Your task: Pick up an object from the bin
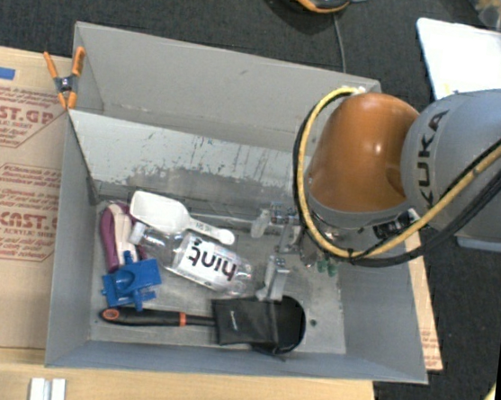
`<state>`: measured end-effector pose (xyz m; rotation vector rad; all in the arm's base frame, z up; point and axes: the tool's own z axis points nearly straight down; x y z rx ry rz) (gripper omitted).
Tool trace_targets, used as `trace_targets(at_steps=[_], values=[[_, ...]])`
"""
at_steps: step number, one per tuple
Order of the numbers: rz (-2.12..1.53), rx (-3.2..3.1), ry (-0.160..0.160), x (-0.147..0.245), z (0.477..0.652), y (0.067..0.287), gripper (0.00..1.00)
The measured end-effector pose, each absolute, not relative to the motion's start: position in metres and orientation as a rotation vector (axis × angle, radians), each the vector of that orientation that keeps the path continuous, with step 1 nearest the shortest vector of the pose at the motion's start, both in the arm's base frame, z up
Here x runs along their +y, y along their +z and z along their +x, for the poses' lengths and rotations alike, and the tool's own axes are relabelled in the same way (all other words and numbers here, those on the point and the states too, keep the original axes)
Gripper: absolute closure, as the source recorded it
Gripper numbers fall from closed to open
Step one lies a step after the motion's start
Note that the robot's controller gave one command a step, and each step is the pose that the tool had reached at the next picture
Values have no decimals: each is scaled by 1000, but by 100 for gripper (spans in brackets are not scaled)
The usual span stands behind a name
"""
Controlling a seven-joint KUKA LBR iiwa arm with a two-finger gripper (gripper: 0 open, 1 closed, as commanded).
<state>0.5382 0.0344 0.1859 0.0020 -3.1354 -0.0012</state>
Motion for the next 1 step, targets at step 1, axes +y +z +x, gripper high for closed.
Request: trace_targets(at_steps=[1], values=[[1, -3143, -2, 34, 540, 190, 0]])
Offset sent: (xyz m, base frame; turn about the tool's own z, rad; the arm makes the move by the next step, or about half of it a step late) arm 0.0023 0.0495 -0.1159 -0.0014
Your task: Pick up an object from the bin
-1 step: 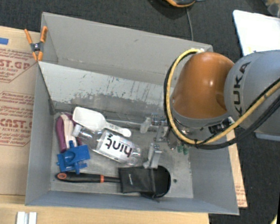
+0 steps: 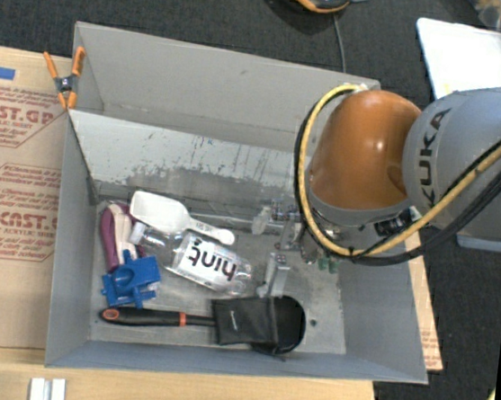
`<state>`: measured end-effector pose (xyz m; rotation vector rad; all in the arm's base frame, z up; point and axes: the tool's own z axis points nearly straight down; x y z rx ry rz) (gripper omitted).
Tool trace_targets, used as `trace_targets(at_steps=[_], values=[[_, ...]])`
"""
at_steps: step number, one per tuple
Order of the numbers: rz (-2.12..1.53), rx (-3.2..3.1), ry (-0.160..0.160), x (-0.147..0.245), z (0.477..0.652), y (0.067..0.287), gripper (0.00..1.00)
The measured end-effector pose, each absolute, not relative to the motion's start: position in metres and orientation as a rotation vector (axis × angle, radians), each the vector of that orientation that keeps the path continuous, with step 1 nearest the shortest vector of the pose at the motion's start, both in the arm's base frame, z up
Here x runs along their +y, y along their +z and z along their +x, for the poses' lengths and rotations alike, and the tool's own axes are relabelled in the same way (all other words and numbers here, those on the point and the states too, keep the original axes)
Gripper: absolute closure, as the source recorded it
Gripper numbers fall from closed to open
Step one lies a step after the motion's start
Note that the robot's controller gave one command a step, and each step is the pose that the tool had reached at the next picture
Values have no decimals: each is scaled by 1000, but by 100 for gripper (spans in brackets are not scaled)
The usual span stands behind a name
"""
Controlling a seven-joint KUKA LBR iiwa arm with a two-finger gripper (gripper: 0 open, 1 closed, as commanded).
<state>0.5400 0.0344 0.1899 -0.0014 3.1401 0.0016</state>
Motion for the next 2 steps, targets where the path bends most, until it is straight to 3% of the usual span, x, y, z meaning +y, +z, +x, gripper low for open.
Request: trace_targets(at_steps=[1, 2], values=[[-4, 3136, 4, 74, 542, 99, 0], [-47, 3137, 1, 80, 538, 89, 0]])
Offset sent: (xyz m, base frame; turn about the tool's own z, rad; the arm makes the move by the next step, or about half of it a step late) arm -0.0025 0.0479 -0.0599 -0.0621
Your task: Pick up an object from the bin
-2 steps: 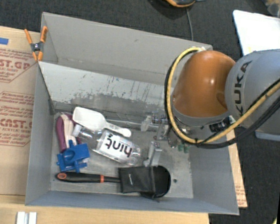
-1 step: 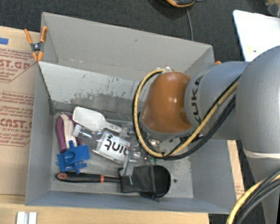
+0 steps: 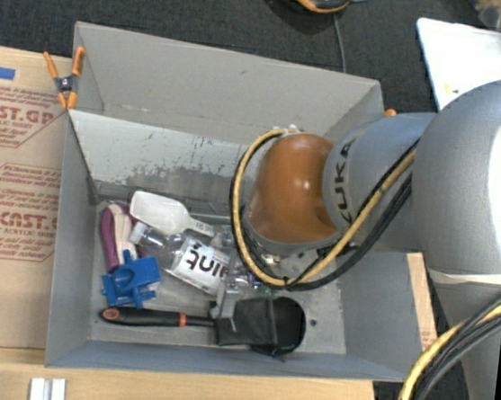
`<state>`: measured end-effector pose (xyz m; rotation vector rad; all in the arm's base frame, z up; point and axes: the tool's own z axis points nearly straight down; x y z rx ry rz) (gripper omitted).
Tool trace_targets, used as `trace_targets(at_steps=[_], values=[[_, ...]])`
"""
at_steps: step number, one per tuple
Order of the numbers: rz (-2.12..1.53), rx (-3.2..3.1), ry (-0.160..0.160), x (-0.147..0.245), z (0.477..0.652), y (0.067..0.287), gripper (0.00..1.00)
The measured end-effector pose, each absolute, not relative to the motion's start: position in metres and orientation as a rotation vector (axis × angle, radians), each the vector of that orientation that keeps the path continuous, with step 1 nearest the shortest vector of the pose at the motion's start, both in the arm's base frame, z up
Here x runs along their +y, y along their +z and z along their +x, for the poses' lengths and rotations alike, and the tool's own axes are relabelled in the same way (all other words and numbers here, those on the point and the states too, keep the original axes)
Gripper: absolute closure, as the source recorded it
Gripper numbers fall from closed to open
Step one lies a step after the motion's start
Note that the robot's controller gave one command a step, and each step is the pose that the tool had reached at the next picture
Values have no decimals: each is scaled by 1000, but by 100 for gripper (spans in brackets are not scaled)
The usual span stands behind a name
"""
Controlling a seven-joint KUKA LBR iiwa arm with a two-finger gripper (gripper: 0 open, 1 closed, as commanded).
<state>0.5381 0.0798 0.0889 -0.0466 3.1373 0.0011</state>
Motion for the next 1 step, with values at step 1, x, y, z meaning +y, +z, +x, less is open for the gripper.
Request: trace_targets(at_steps=[1], values=[[-37, 3138, 4, 80, 539, 87, 0]])
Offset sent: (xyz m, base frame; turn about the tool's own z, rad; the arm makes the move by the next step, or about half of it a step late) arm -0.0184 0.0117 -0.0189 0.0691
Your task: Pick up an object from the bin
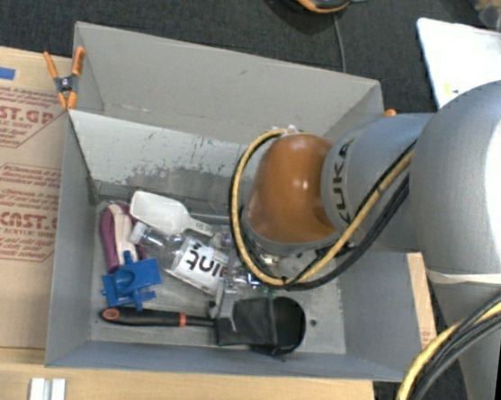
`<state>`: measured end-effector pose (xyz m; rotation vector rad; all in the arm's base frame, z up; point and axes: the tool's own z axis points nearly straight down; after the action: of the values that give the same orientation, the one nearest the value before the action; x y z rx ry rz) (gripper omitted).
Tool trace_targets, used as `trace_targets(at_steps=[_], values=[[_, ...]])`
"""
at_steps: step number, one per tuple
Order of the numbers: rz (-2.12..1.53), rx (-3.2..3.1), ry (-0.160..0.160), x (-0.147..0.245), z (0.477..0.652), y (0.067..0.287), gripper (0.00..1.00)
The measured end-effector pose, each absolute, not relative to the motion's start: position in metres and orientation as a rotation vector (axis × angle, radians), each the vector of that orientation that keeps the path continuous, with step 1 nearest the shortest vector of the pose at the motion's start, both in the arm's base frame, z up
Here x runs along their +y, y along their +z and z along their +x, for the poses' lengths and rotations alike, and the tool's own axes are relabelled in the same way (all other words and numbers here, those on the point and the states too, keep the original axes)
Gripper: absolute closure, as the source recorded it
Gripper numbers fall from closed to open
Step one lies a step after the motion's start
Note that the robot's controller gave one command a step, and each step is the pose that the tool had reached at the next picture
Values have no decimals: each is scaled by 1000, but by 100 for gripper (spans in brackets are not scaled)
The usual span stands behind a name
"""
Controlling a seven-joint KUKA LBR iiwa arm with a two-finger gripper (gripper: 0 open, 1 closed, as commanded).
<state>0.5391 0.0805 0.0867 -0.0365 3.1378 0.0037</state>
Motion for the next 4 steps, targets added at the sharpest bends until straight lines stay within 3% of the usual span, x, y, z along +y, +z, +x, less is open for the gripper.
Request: trace_targets(at_steps=[1, 2, 4], values=[[61, 3130, 4, 93, 520, 70, 0], [168, 3127, 7, 90, 516, 70, 100], [168, 3131, 7, 90, 515, 83, 100]])
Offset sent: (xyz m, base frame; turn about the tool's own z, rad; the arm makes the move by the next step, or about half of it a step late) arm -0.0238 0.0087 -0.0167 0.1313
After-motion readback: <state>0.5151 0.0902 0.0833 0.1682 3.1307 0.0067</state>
